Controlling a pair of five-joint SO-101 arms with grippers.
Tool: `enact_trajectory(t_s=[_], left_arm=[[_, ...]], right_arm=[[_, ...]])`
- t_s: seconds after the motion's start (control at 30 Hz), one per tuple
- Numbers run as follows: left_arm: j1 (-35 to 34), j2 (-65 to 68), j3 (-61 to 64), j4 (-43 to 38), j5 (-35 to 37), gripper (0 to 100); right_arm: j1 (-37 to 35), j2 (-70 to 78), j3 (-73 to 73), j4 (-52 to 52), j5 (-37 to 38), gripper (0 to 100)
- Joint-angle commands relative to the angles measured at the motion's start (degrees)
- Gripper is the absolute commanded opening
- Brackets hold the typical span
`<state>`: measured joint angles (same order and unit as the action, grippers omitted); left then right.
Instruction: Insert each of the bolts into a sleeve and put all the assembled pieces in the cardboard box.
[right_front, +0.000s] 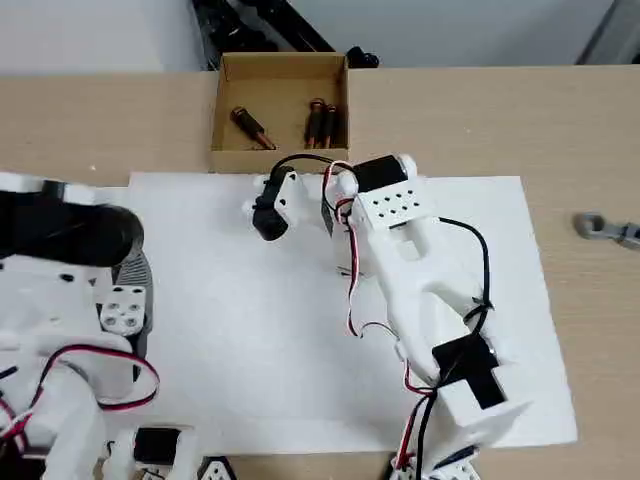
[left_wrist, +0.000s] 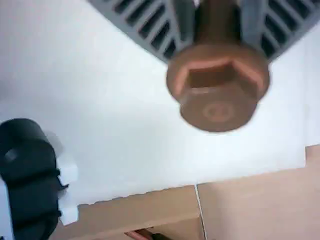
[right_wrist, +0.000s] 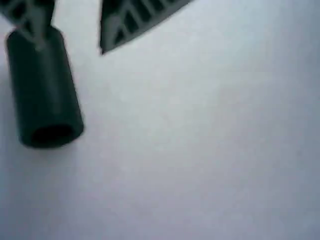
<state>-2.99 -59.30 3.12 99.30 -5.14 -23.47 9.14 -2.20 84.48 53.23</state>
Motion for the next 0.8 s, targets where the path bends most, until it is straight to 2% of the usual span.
enact_trajectory(t_s=[0.0,0.23,0.37,0.6,0.77], left_arm=[[-0.18,-0.26,0.04,-1.76,0.09,1],[-0.18,-0.26,0.13,-1.76,0.09,1],[-0.26,-0.18,0.13,-1.76,0.09,1],[-0.26,-0.18,0.22,-1.76,-0.35,1],[-1.58,-0.18,0.22,-1.76,-1.93,1]], right_arm=[[0.57,-0.22,0.0,-0.66,2.55,7.2],[0.66,2.33,-0.26,0.22,5.1,7.3],[0.4,2.59,-0.35,1.36,9.85,7.3],[0.75,2.95,-0.35,0.84,10.2,7.4],[1.27,3.03,-0.35,-0.4,11.25,15.1]])
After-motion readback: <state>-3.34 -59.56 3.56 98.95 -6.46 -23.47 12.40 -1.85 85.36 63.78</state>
